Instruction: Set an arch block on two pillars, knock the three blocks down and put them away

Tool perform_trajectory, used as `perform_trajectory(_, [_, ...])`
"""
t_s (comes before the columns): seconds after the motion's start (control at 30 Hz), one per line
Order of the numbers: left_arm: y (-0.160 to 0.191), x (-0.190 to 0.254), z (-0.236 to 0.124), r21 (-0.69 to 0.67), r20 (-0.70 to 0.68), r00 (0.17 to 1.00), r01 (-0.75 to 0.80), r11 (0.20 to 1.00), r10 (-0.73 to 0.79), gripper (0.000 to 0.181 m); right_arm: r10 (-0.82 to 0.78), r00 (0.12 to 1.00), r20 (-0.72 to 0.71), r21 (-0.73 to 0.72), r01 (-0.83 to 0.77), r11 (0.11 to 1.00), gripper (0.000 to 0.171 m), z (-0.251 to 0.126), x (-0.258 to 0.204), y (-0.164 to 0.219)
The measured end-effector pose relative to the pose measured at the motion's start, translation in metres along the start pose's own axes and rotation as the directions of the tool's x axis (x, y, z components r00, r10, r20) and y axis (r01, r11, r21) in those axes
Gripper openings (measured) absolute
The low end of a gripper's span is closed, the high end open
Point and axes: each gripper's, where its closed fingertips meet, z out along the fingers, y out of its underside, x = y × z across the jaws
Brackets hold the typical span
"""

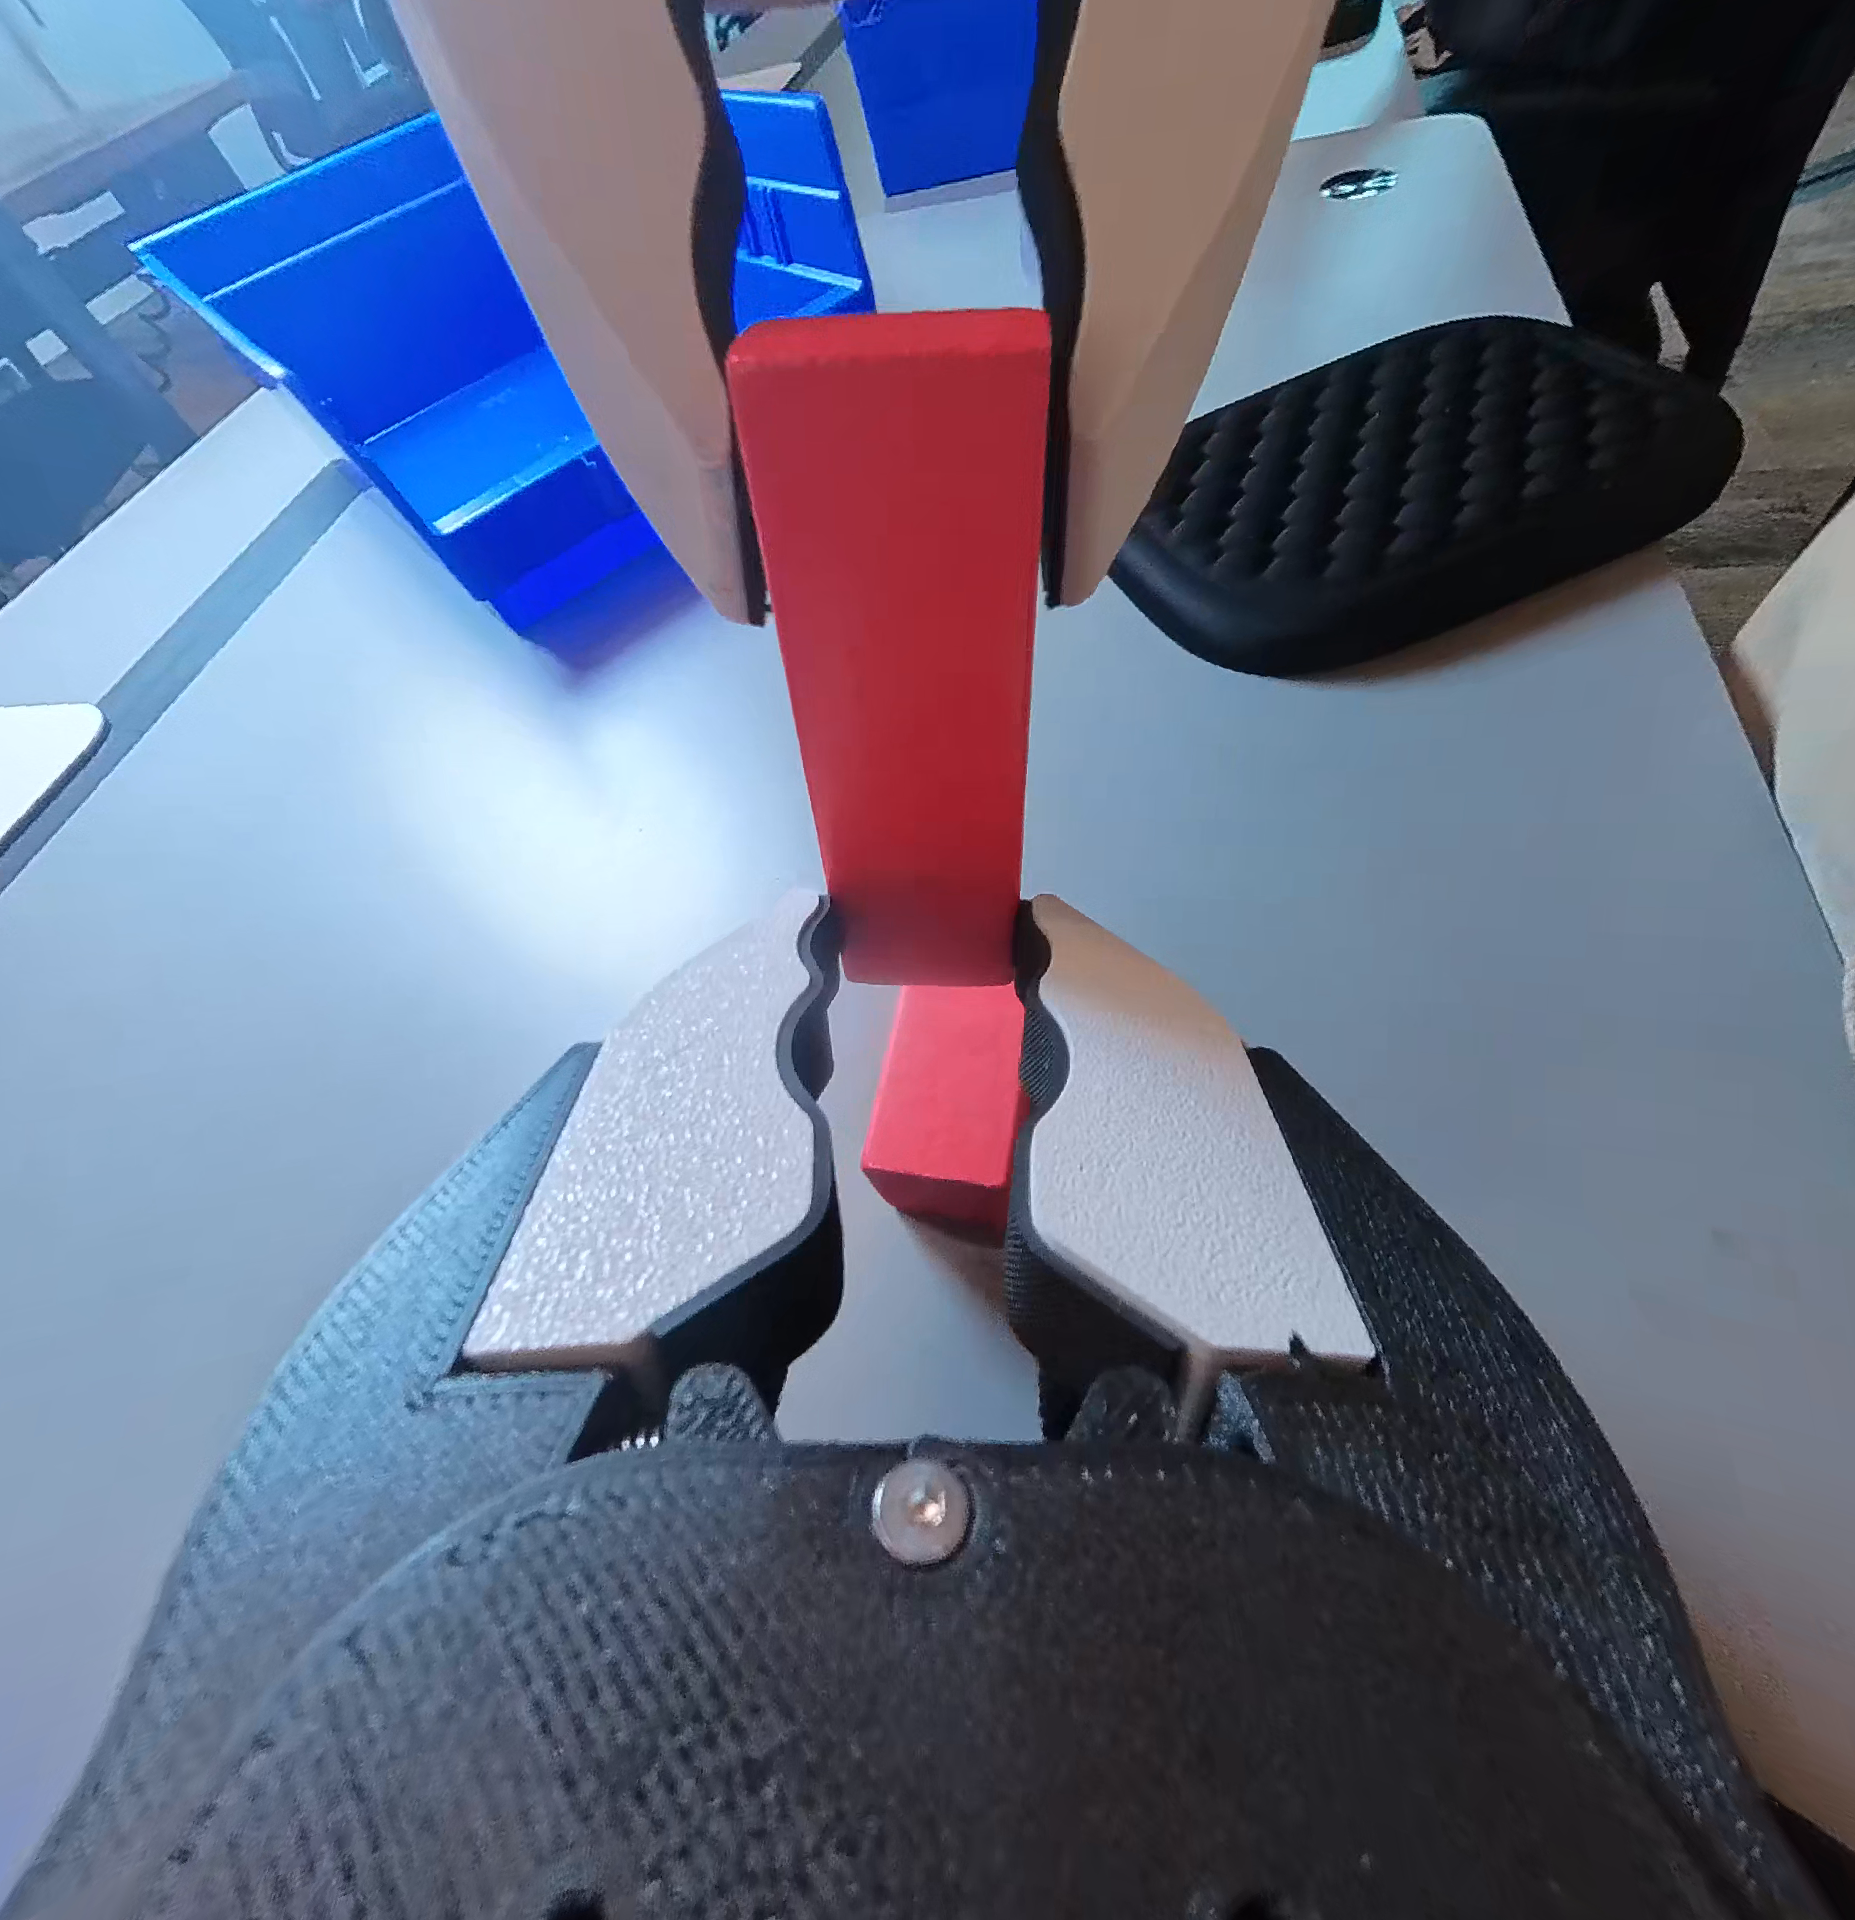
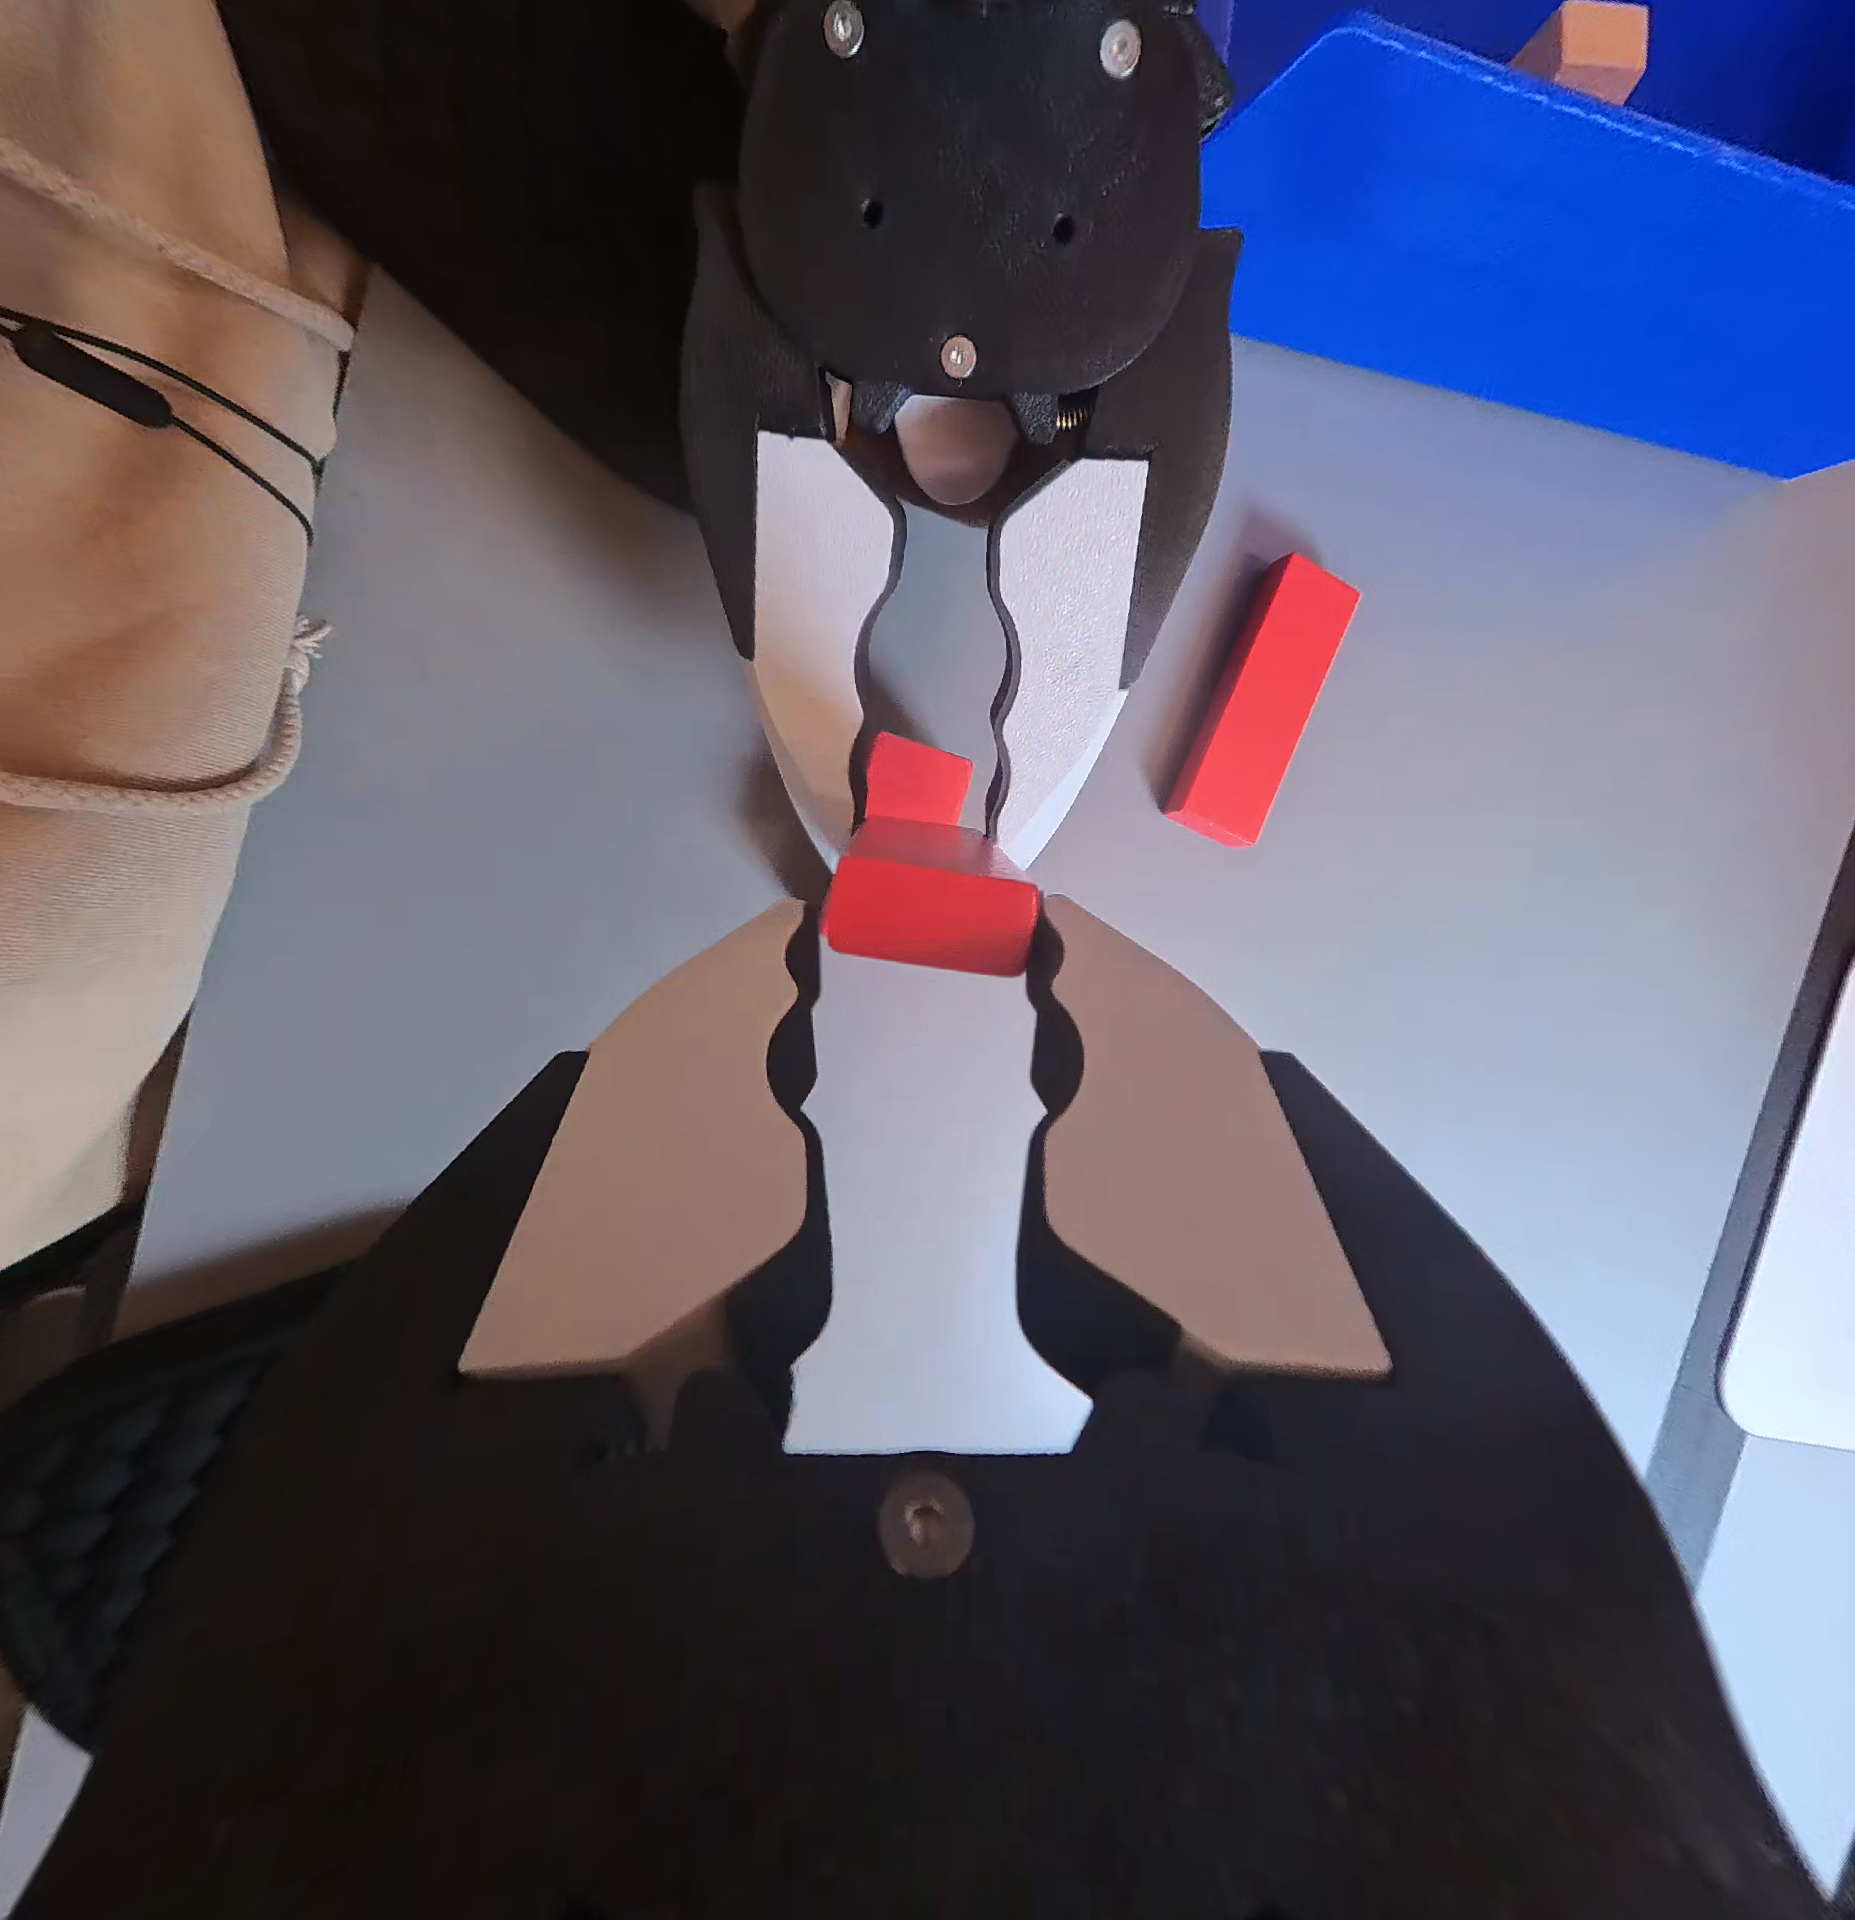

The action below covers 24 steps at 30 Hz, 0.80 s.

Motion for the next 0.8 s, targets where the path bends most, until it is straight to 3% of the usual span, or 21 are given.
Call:
perform_trajectory(0.5, [0.000,-0.013,0.001,0.039,0.046,0.998,0.044,0.998,-0.046,0.034,0.044,0.998,-0.035,-0.097,-0.047,0.994,0.034,-0.009,0.019,-0.003])
perform_trajectory(0.6, [0.000,-0.025,-0.001,0.061,0.113,0.993,0.038,0.997,-0.045,0.070,0.046,0.998,-0.050,-0.128,-0.052,0.990,0.034,-0.020,0.037,0.008])
perform_trajectory(0.8, [0.007,-0.040,-0.004,0.061,0.167,0.982,0.076,0.995,-0.085,0.066,0.146,0.985,-0.092,-0.205,-0.162,0.965,0.034,-0.027,0.104,0.046])
